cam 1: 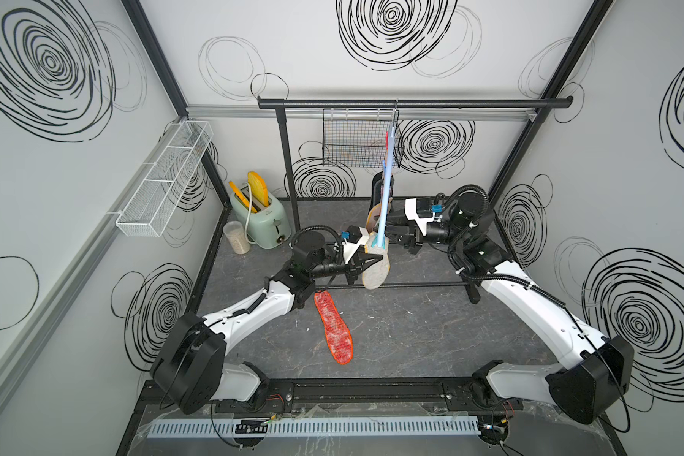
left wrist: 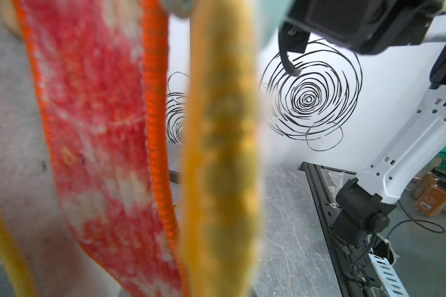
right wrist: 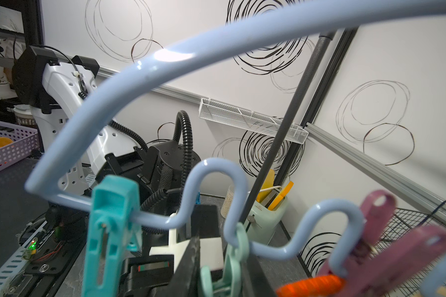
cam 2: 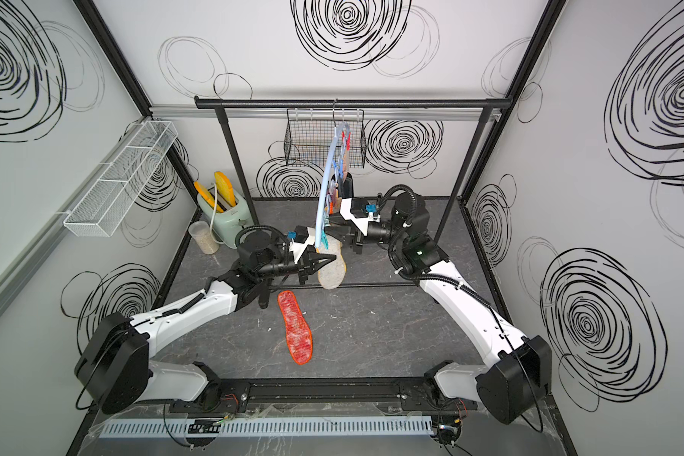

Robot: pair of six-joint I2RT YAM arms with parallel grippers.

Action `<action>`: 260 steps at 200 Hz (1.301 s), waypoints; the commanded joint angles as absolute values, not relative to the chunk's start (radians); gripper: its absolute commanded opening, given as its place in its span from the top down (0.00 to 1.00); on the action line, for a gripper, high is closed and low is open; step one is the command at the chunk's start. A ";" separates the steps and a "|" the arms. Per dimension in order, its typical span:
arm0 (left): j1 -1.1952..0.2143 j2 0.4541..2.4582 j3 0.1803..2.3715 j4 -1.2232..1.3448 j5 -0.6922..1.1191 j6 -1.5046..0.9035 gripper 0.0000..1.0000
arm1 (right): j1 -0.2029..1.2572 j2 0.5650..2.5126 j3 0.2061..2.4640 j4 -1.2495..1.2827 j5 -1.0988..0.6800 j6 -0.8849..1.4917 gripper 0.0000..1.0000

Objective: Take the shoe insoles off the hanger
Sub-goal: Open the clamp at the hanger, then place the insole at the center of the board.

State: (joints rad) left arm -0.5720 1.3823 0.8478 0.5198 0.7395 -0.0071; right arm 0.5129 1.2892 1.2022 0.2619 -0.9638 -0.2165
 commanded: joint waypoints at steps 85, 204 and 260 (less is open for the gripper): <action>-0.594 1.339 0.820 0.514 0.678 -0.001 1.00 | 0.517 1.250 1.196 0.262 -1.005 -0.224 1.00; -0.584 1.435 0.550 0.581 0.654 -0.591 1.00 | 0.521 1.226 1.169 0.267 -0.971 -0.226 1.00; -0.649 1.583 0.520 0.632 0.585 -0.721 1.00 | 0.529 1.226 1.174 0.260 -0.970 -0.227 1.00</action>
State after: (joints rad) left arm -0.6121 1.5402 0.5358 0.5426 0.6163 -0.6243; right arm 0.5152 1.2461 1.1797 0.2626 -0.9463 -0.2131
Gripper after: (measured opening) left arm 0.085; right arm 0.217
